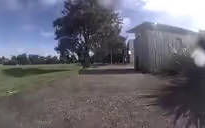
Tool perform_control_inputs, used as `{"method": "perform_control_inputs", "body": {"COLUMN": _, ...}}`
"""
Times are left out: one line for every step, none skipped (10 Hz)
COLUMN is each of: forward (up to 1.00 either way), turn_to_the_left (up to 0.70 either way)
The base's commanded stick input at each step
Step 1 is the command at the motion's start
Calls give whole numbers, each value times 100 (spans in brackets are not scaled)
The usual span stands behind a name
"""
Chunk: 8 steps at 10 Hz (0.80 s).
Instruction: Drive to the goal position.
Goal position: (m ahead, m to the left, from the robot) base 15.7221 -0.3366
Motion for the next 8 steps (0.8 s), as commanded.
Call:
{"method": "perform_control_inputs", "body": {"forward": 100, "turn_to_the_left": 0}}
{"method": "perform_control_inputs", "body": {"forward": 100, "turn_to_the_left": 0}}
{"method": "perform_control_inputs", "body": {"forward": 100, "turn_to_the_left": 0}}
{"method": "perform_control_inputs", "body": {"forward": 100, "turn_to_the_left": 0}}
{"method": "perform_control_inputs", "body": {"forward": 42, "turn_to_the_left": 0}}
{"method": "perform_control_inputs", "body": {"forward": 0, "turn_to_the_left": 0}}
{"method": "perform_control_inputs", "body": {"forward": 0, "turn_to_the_left": 0}}
{"method": "perform_control_inputs", "body": {"forward": 0, "turn_to_the_left": 0}}
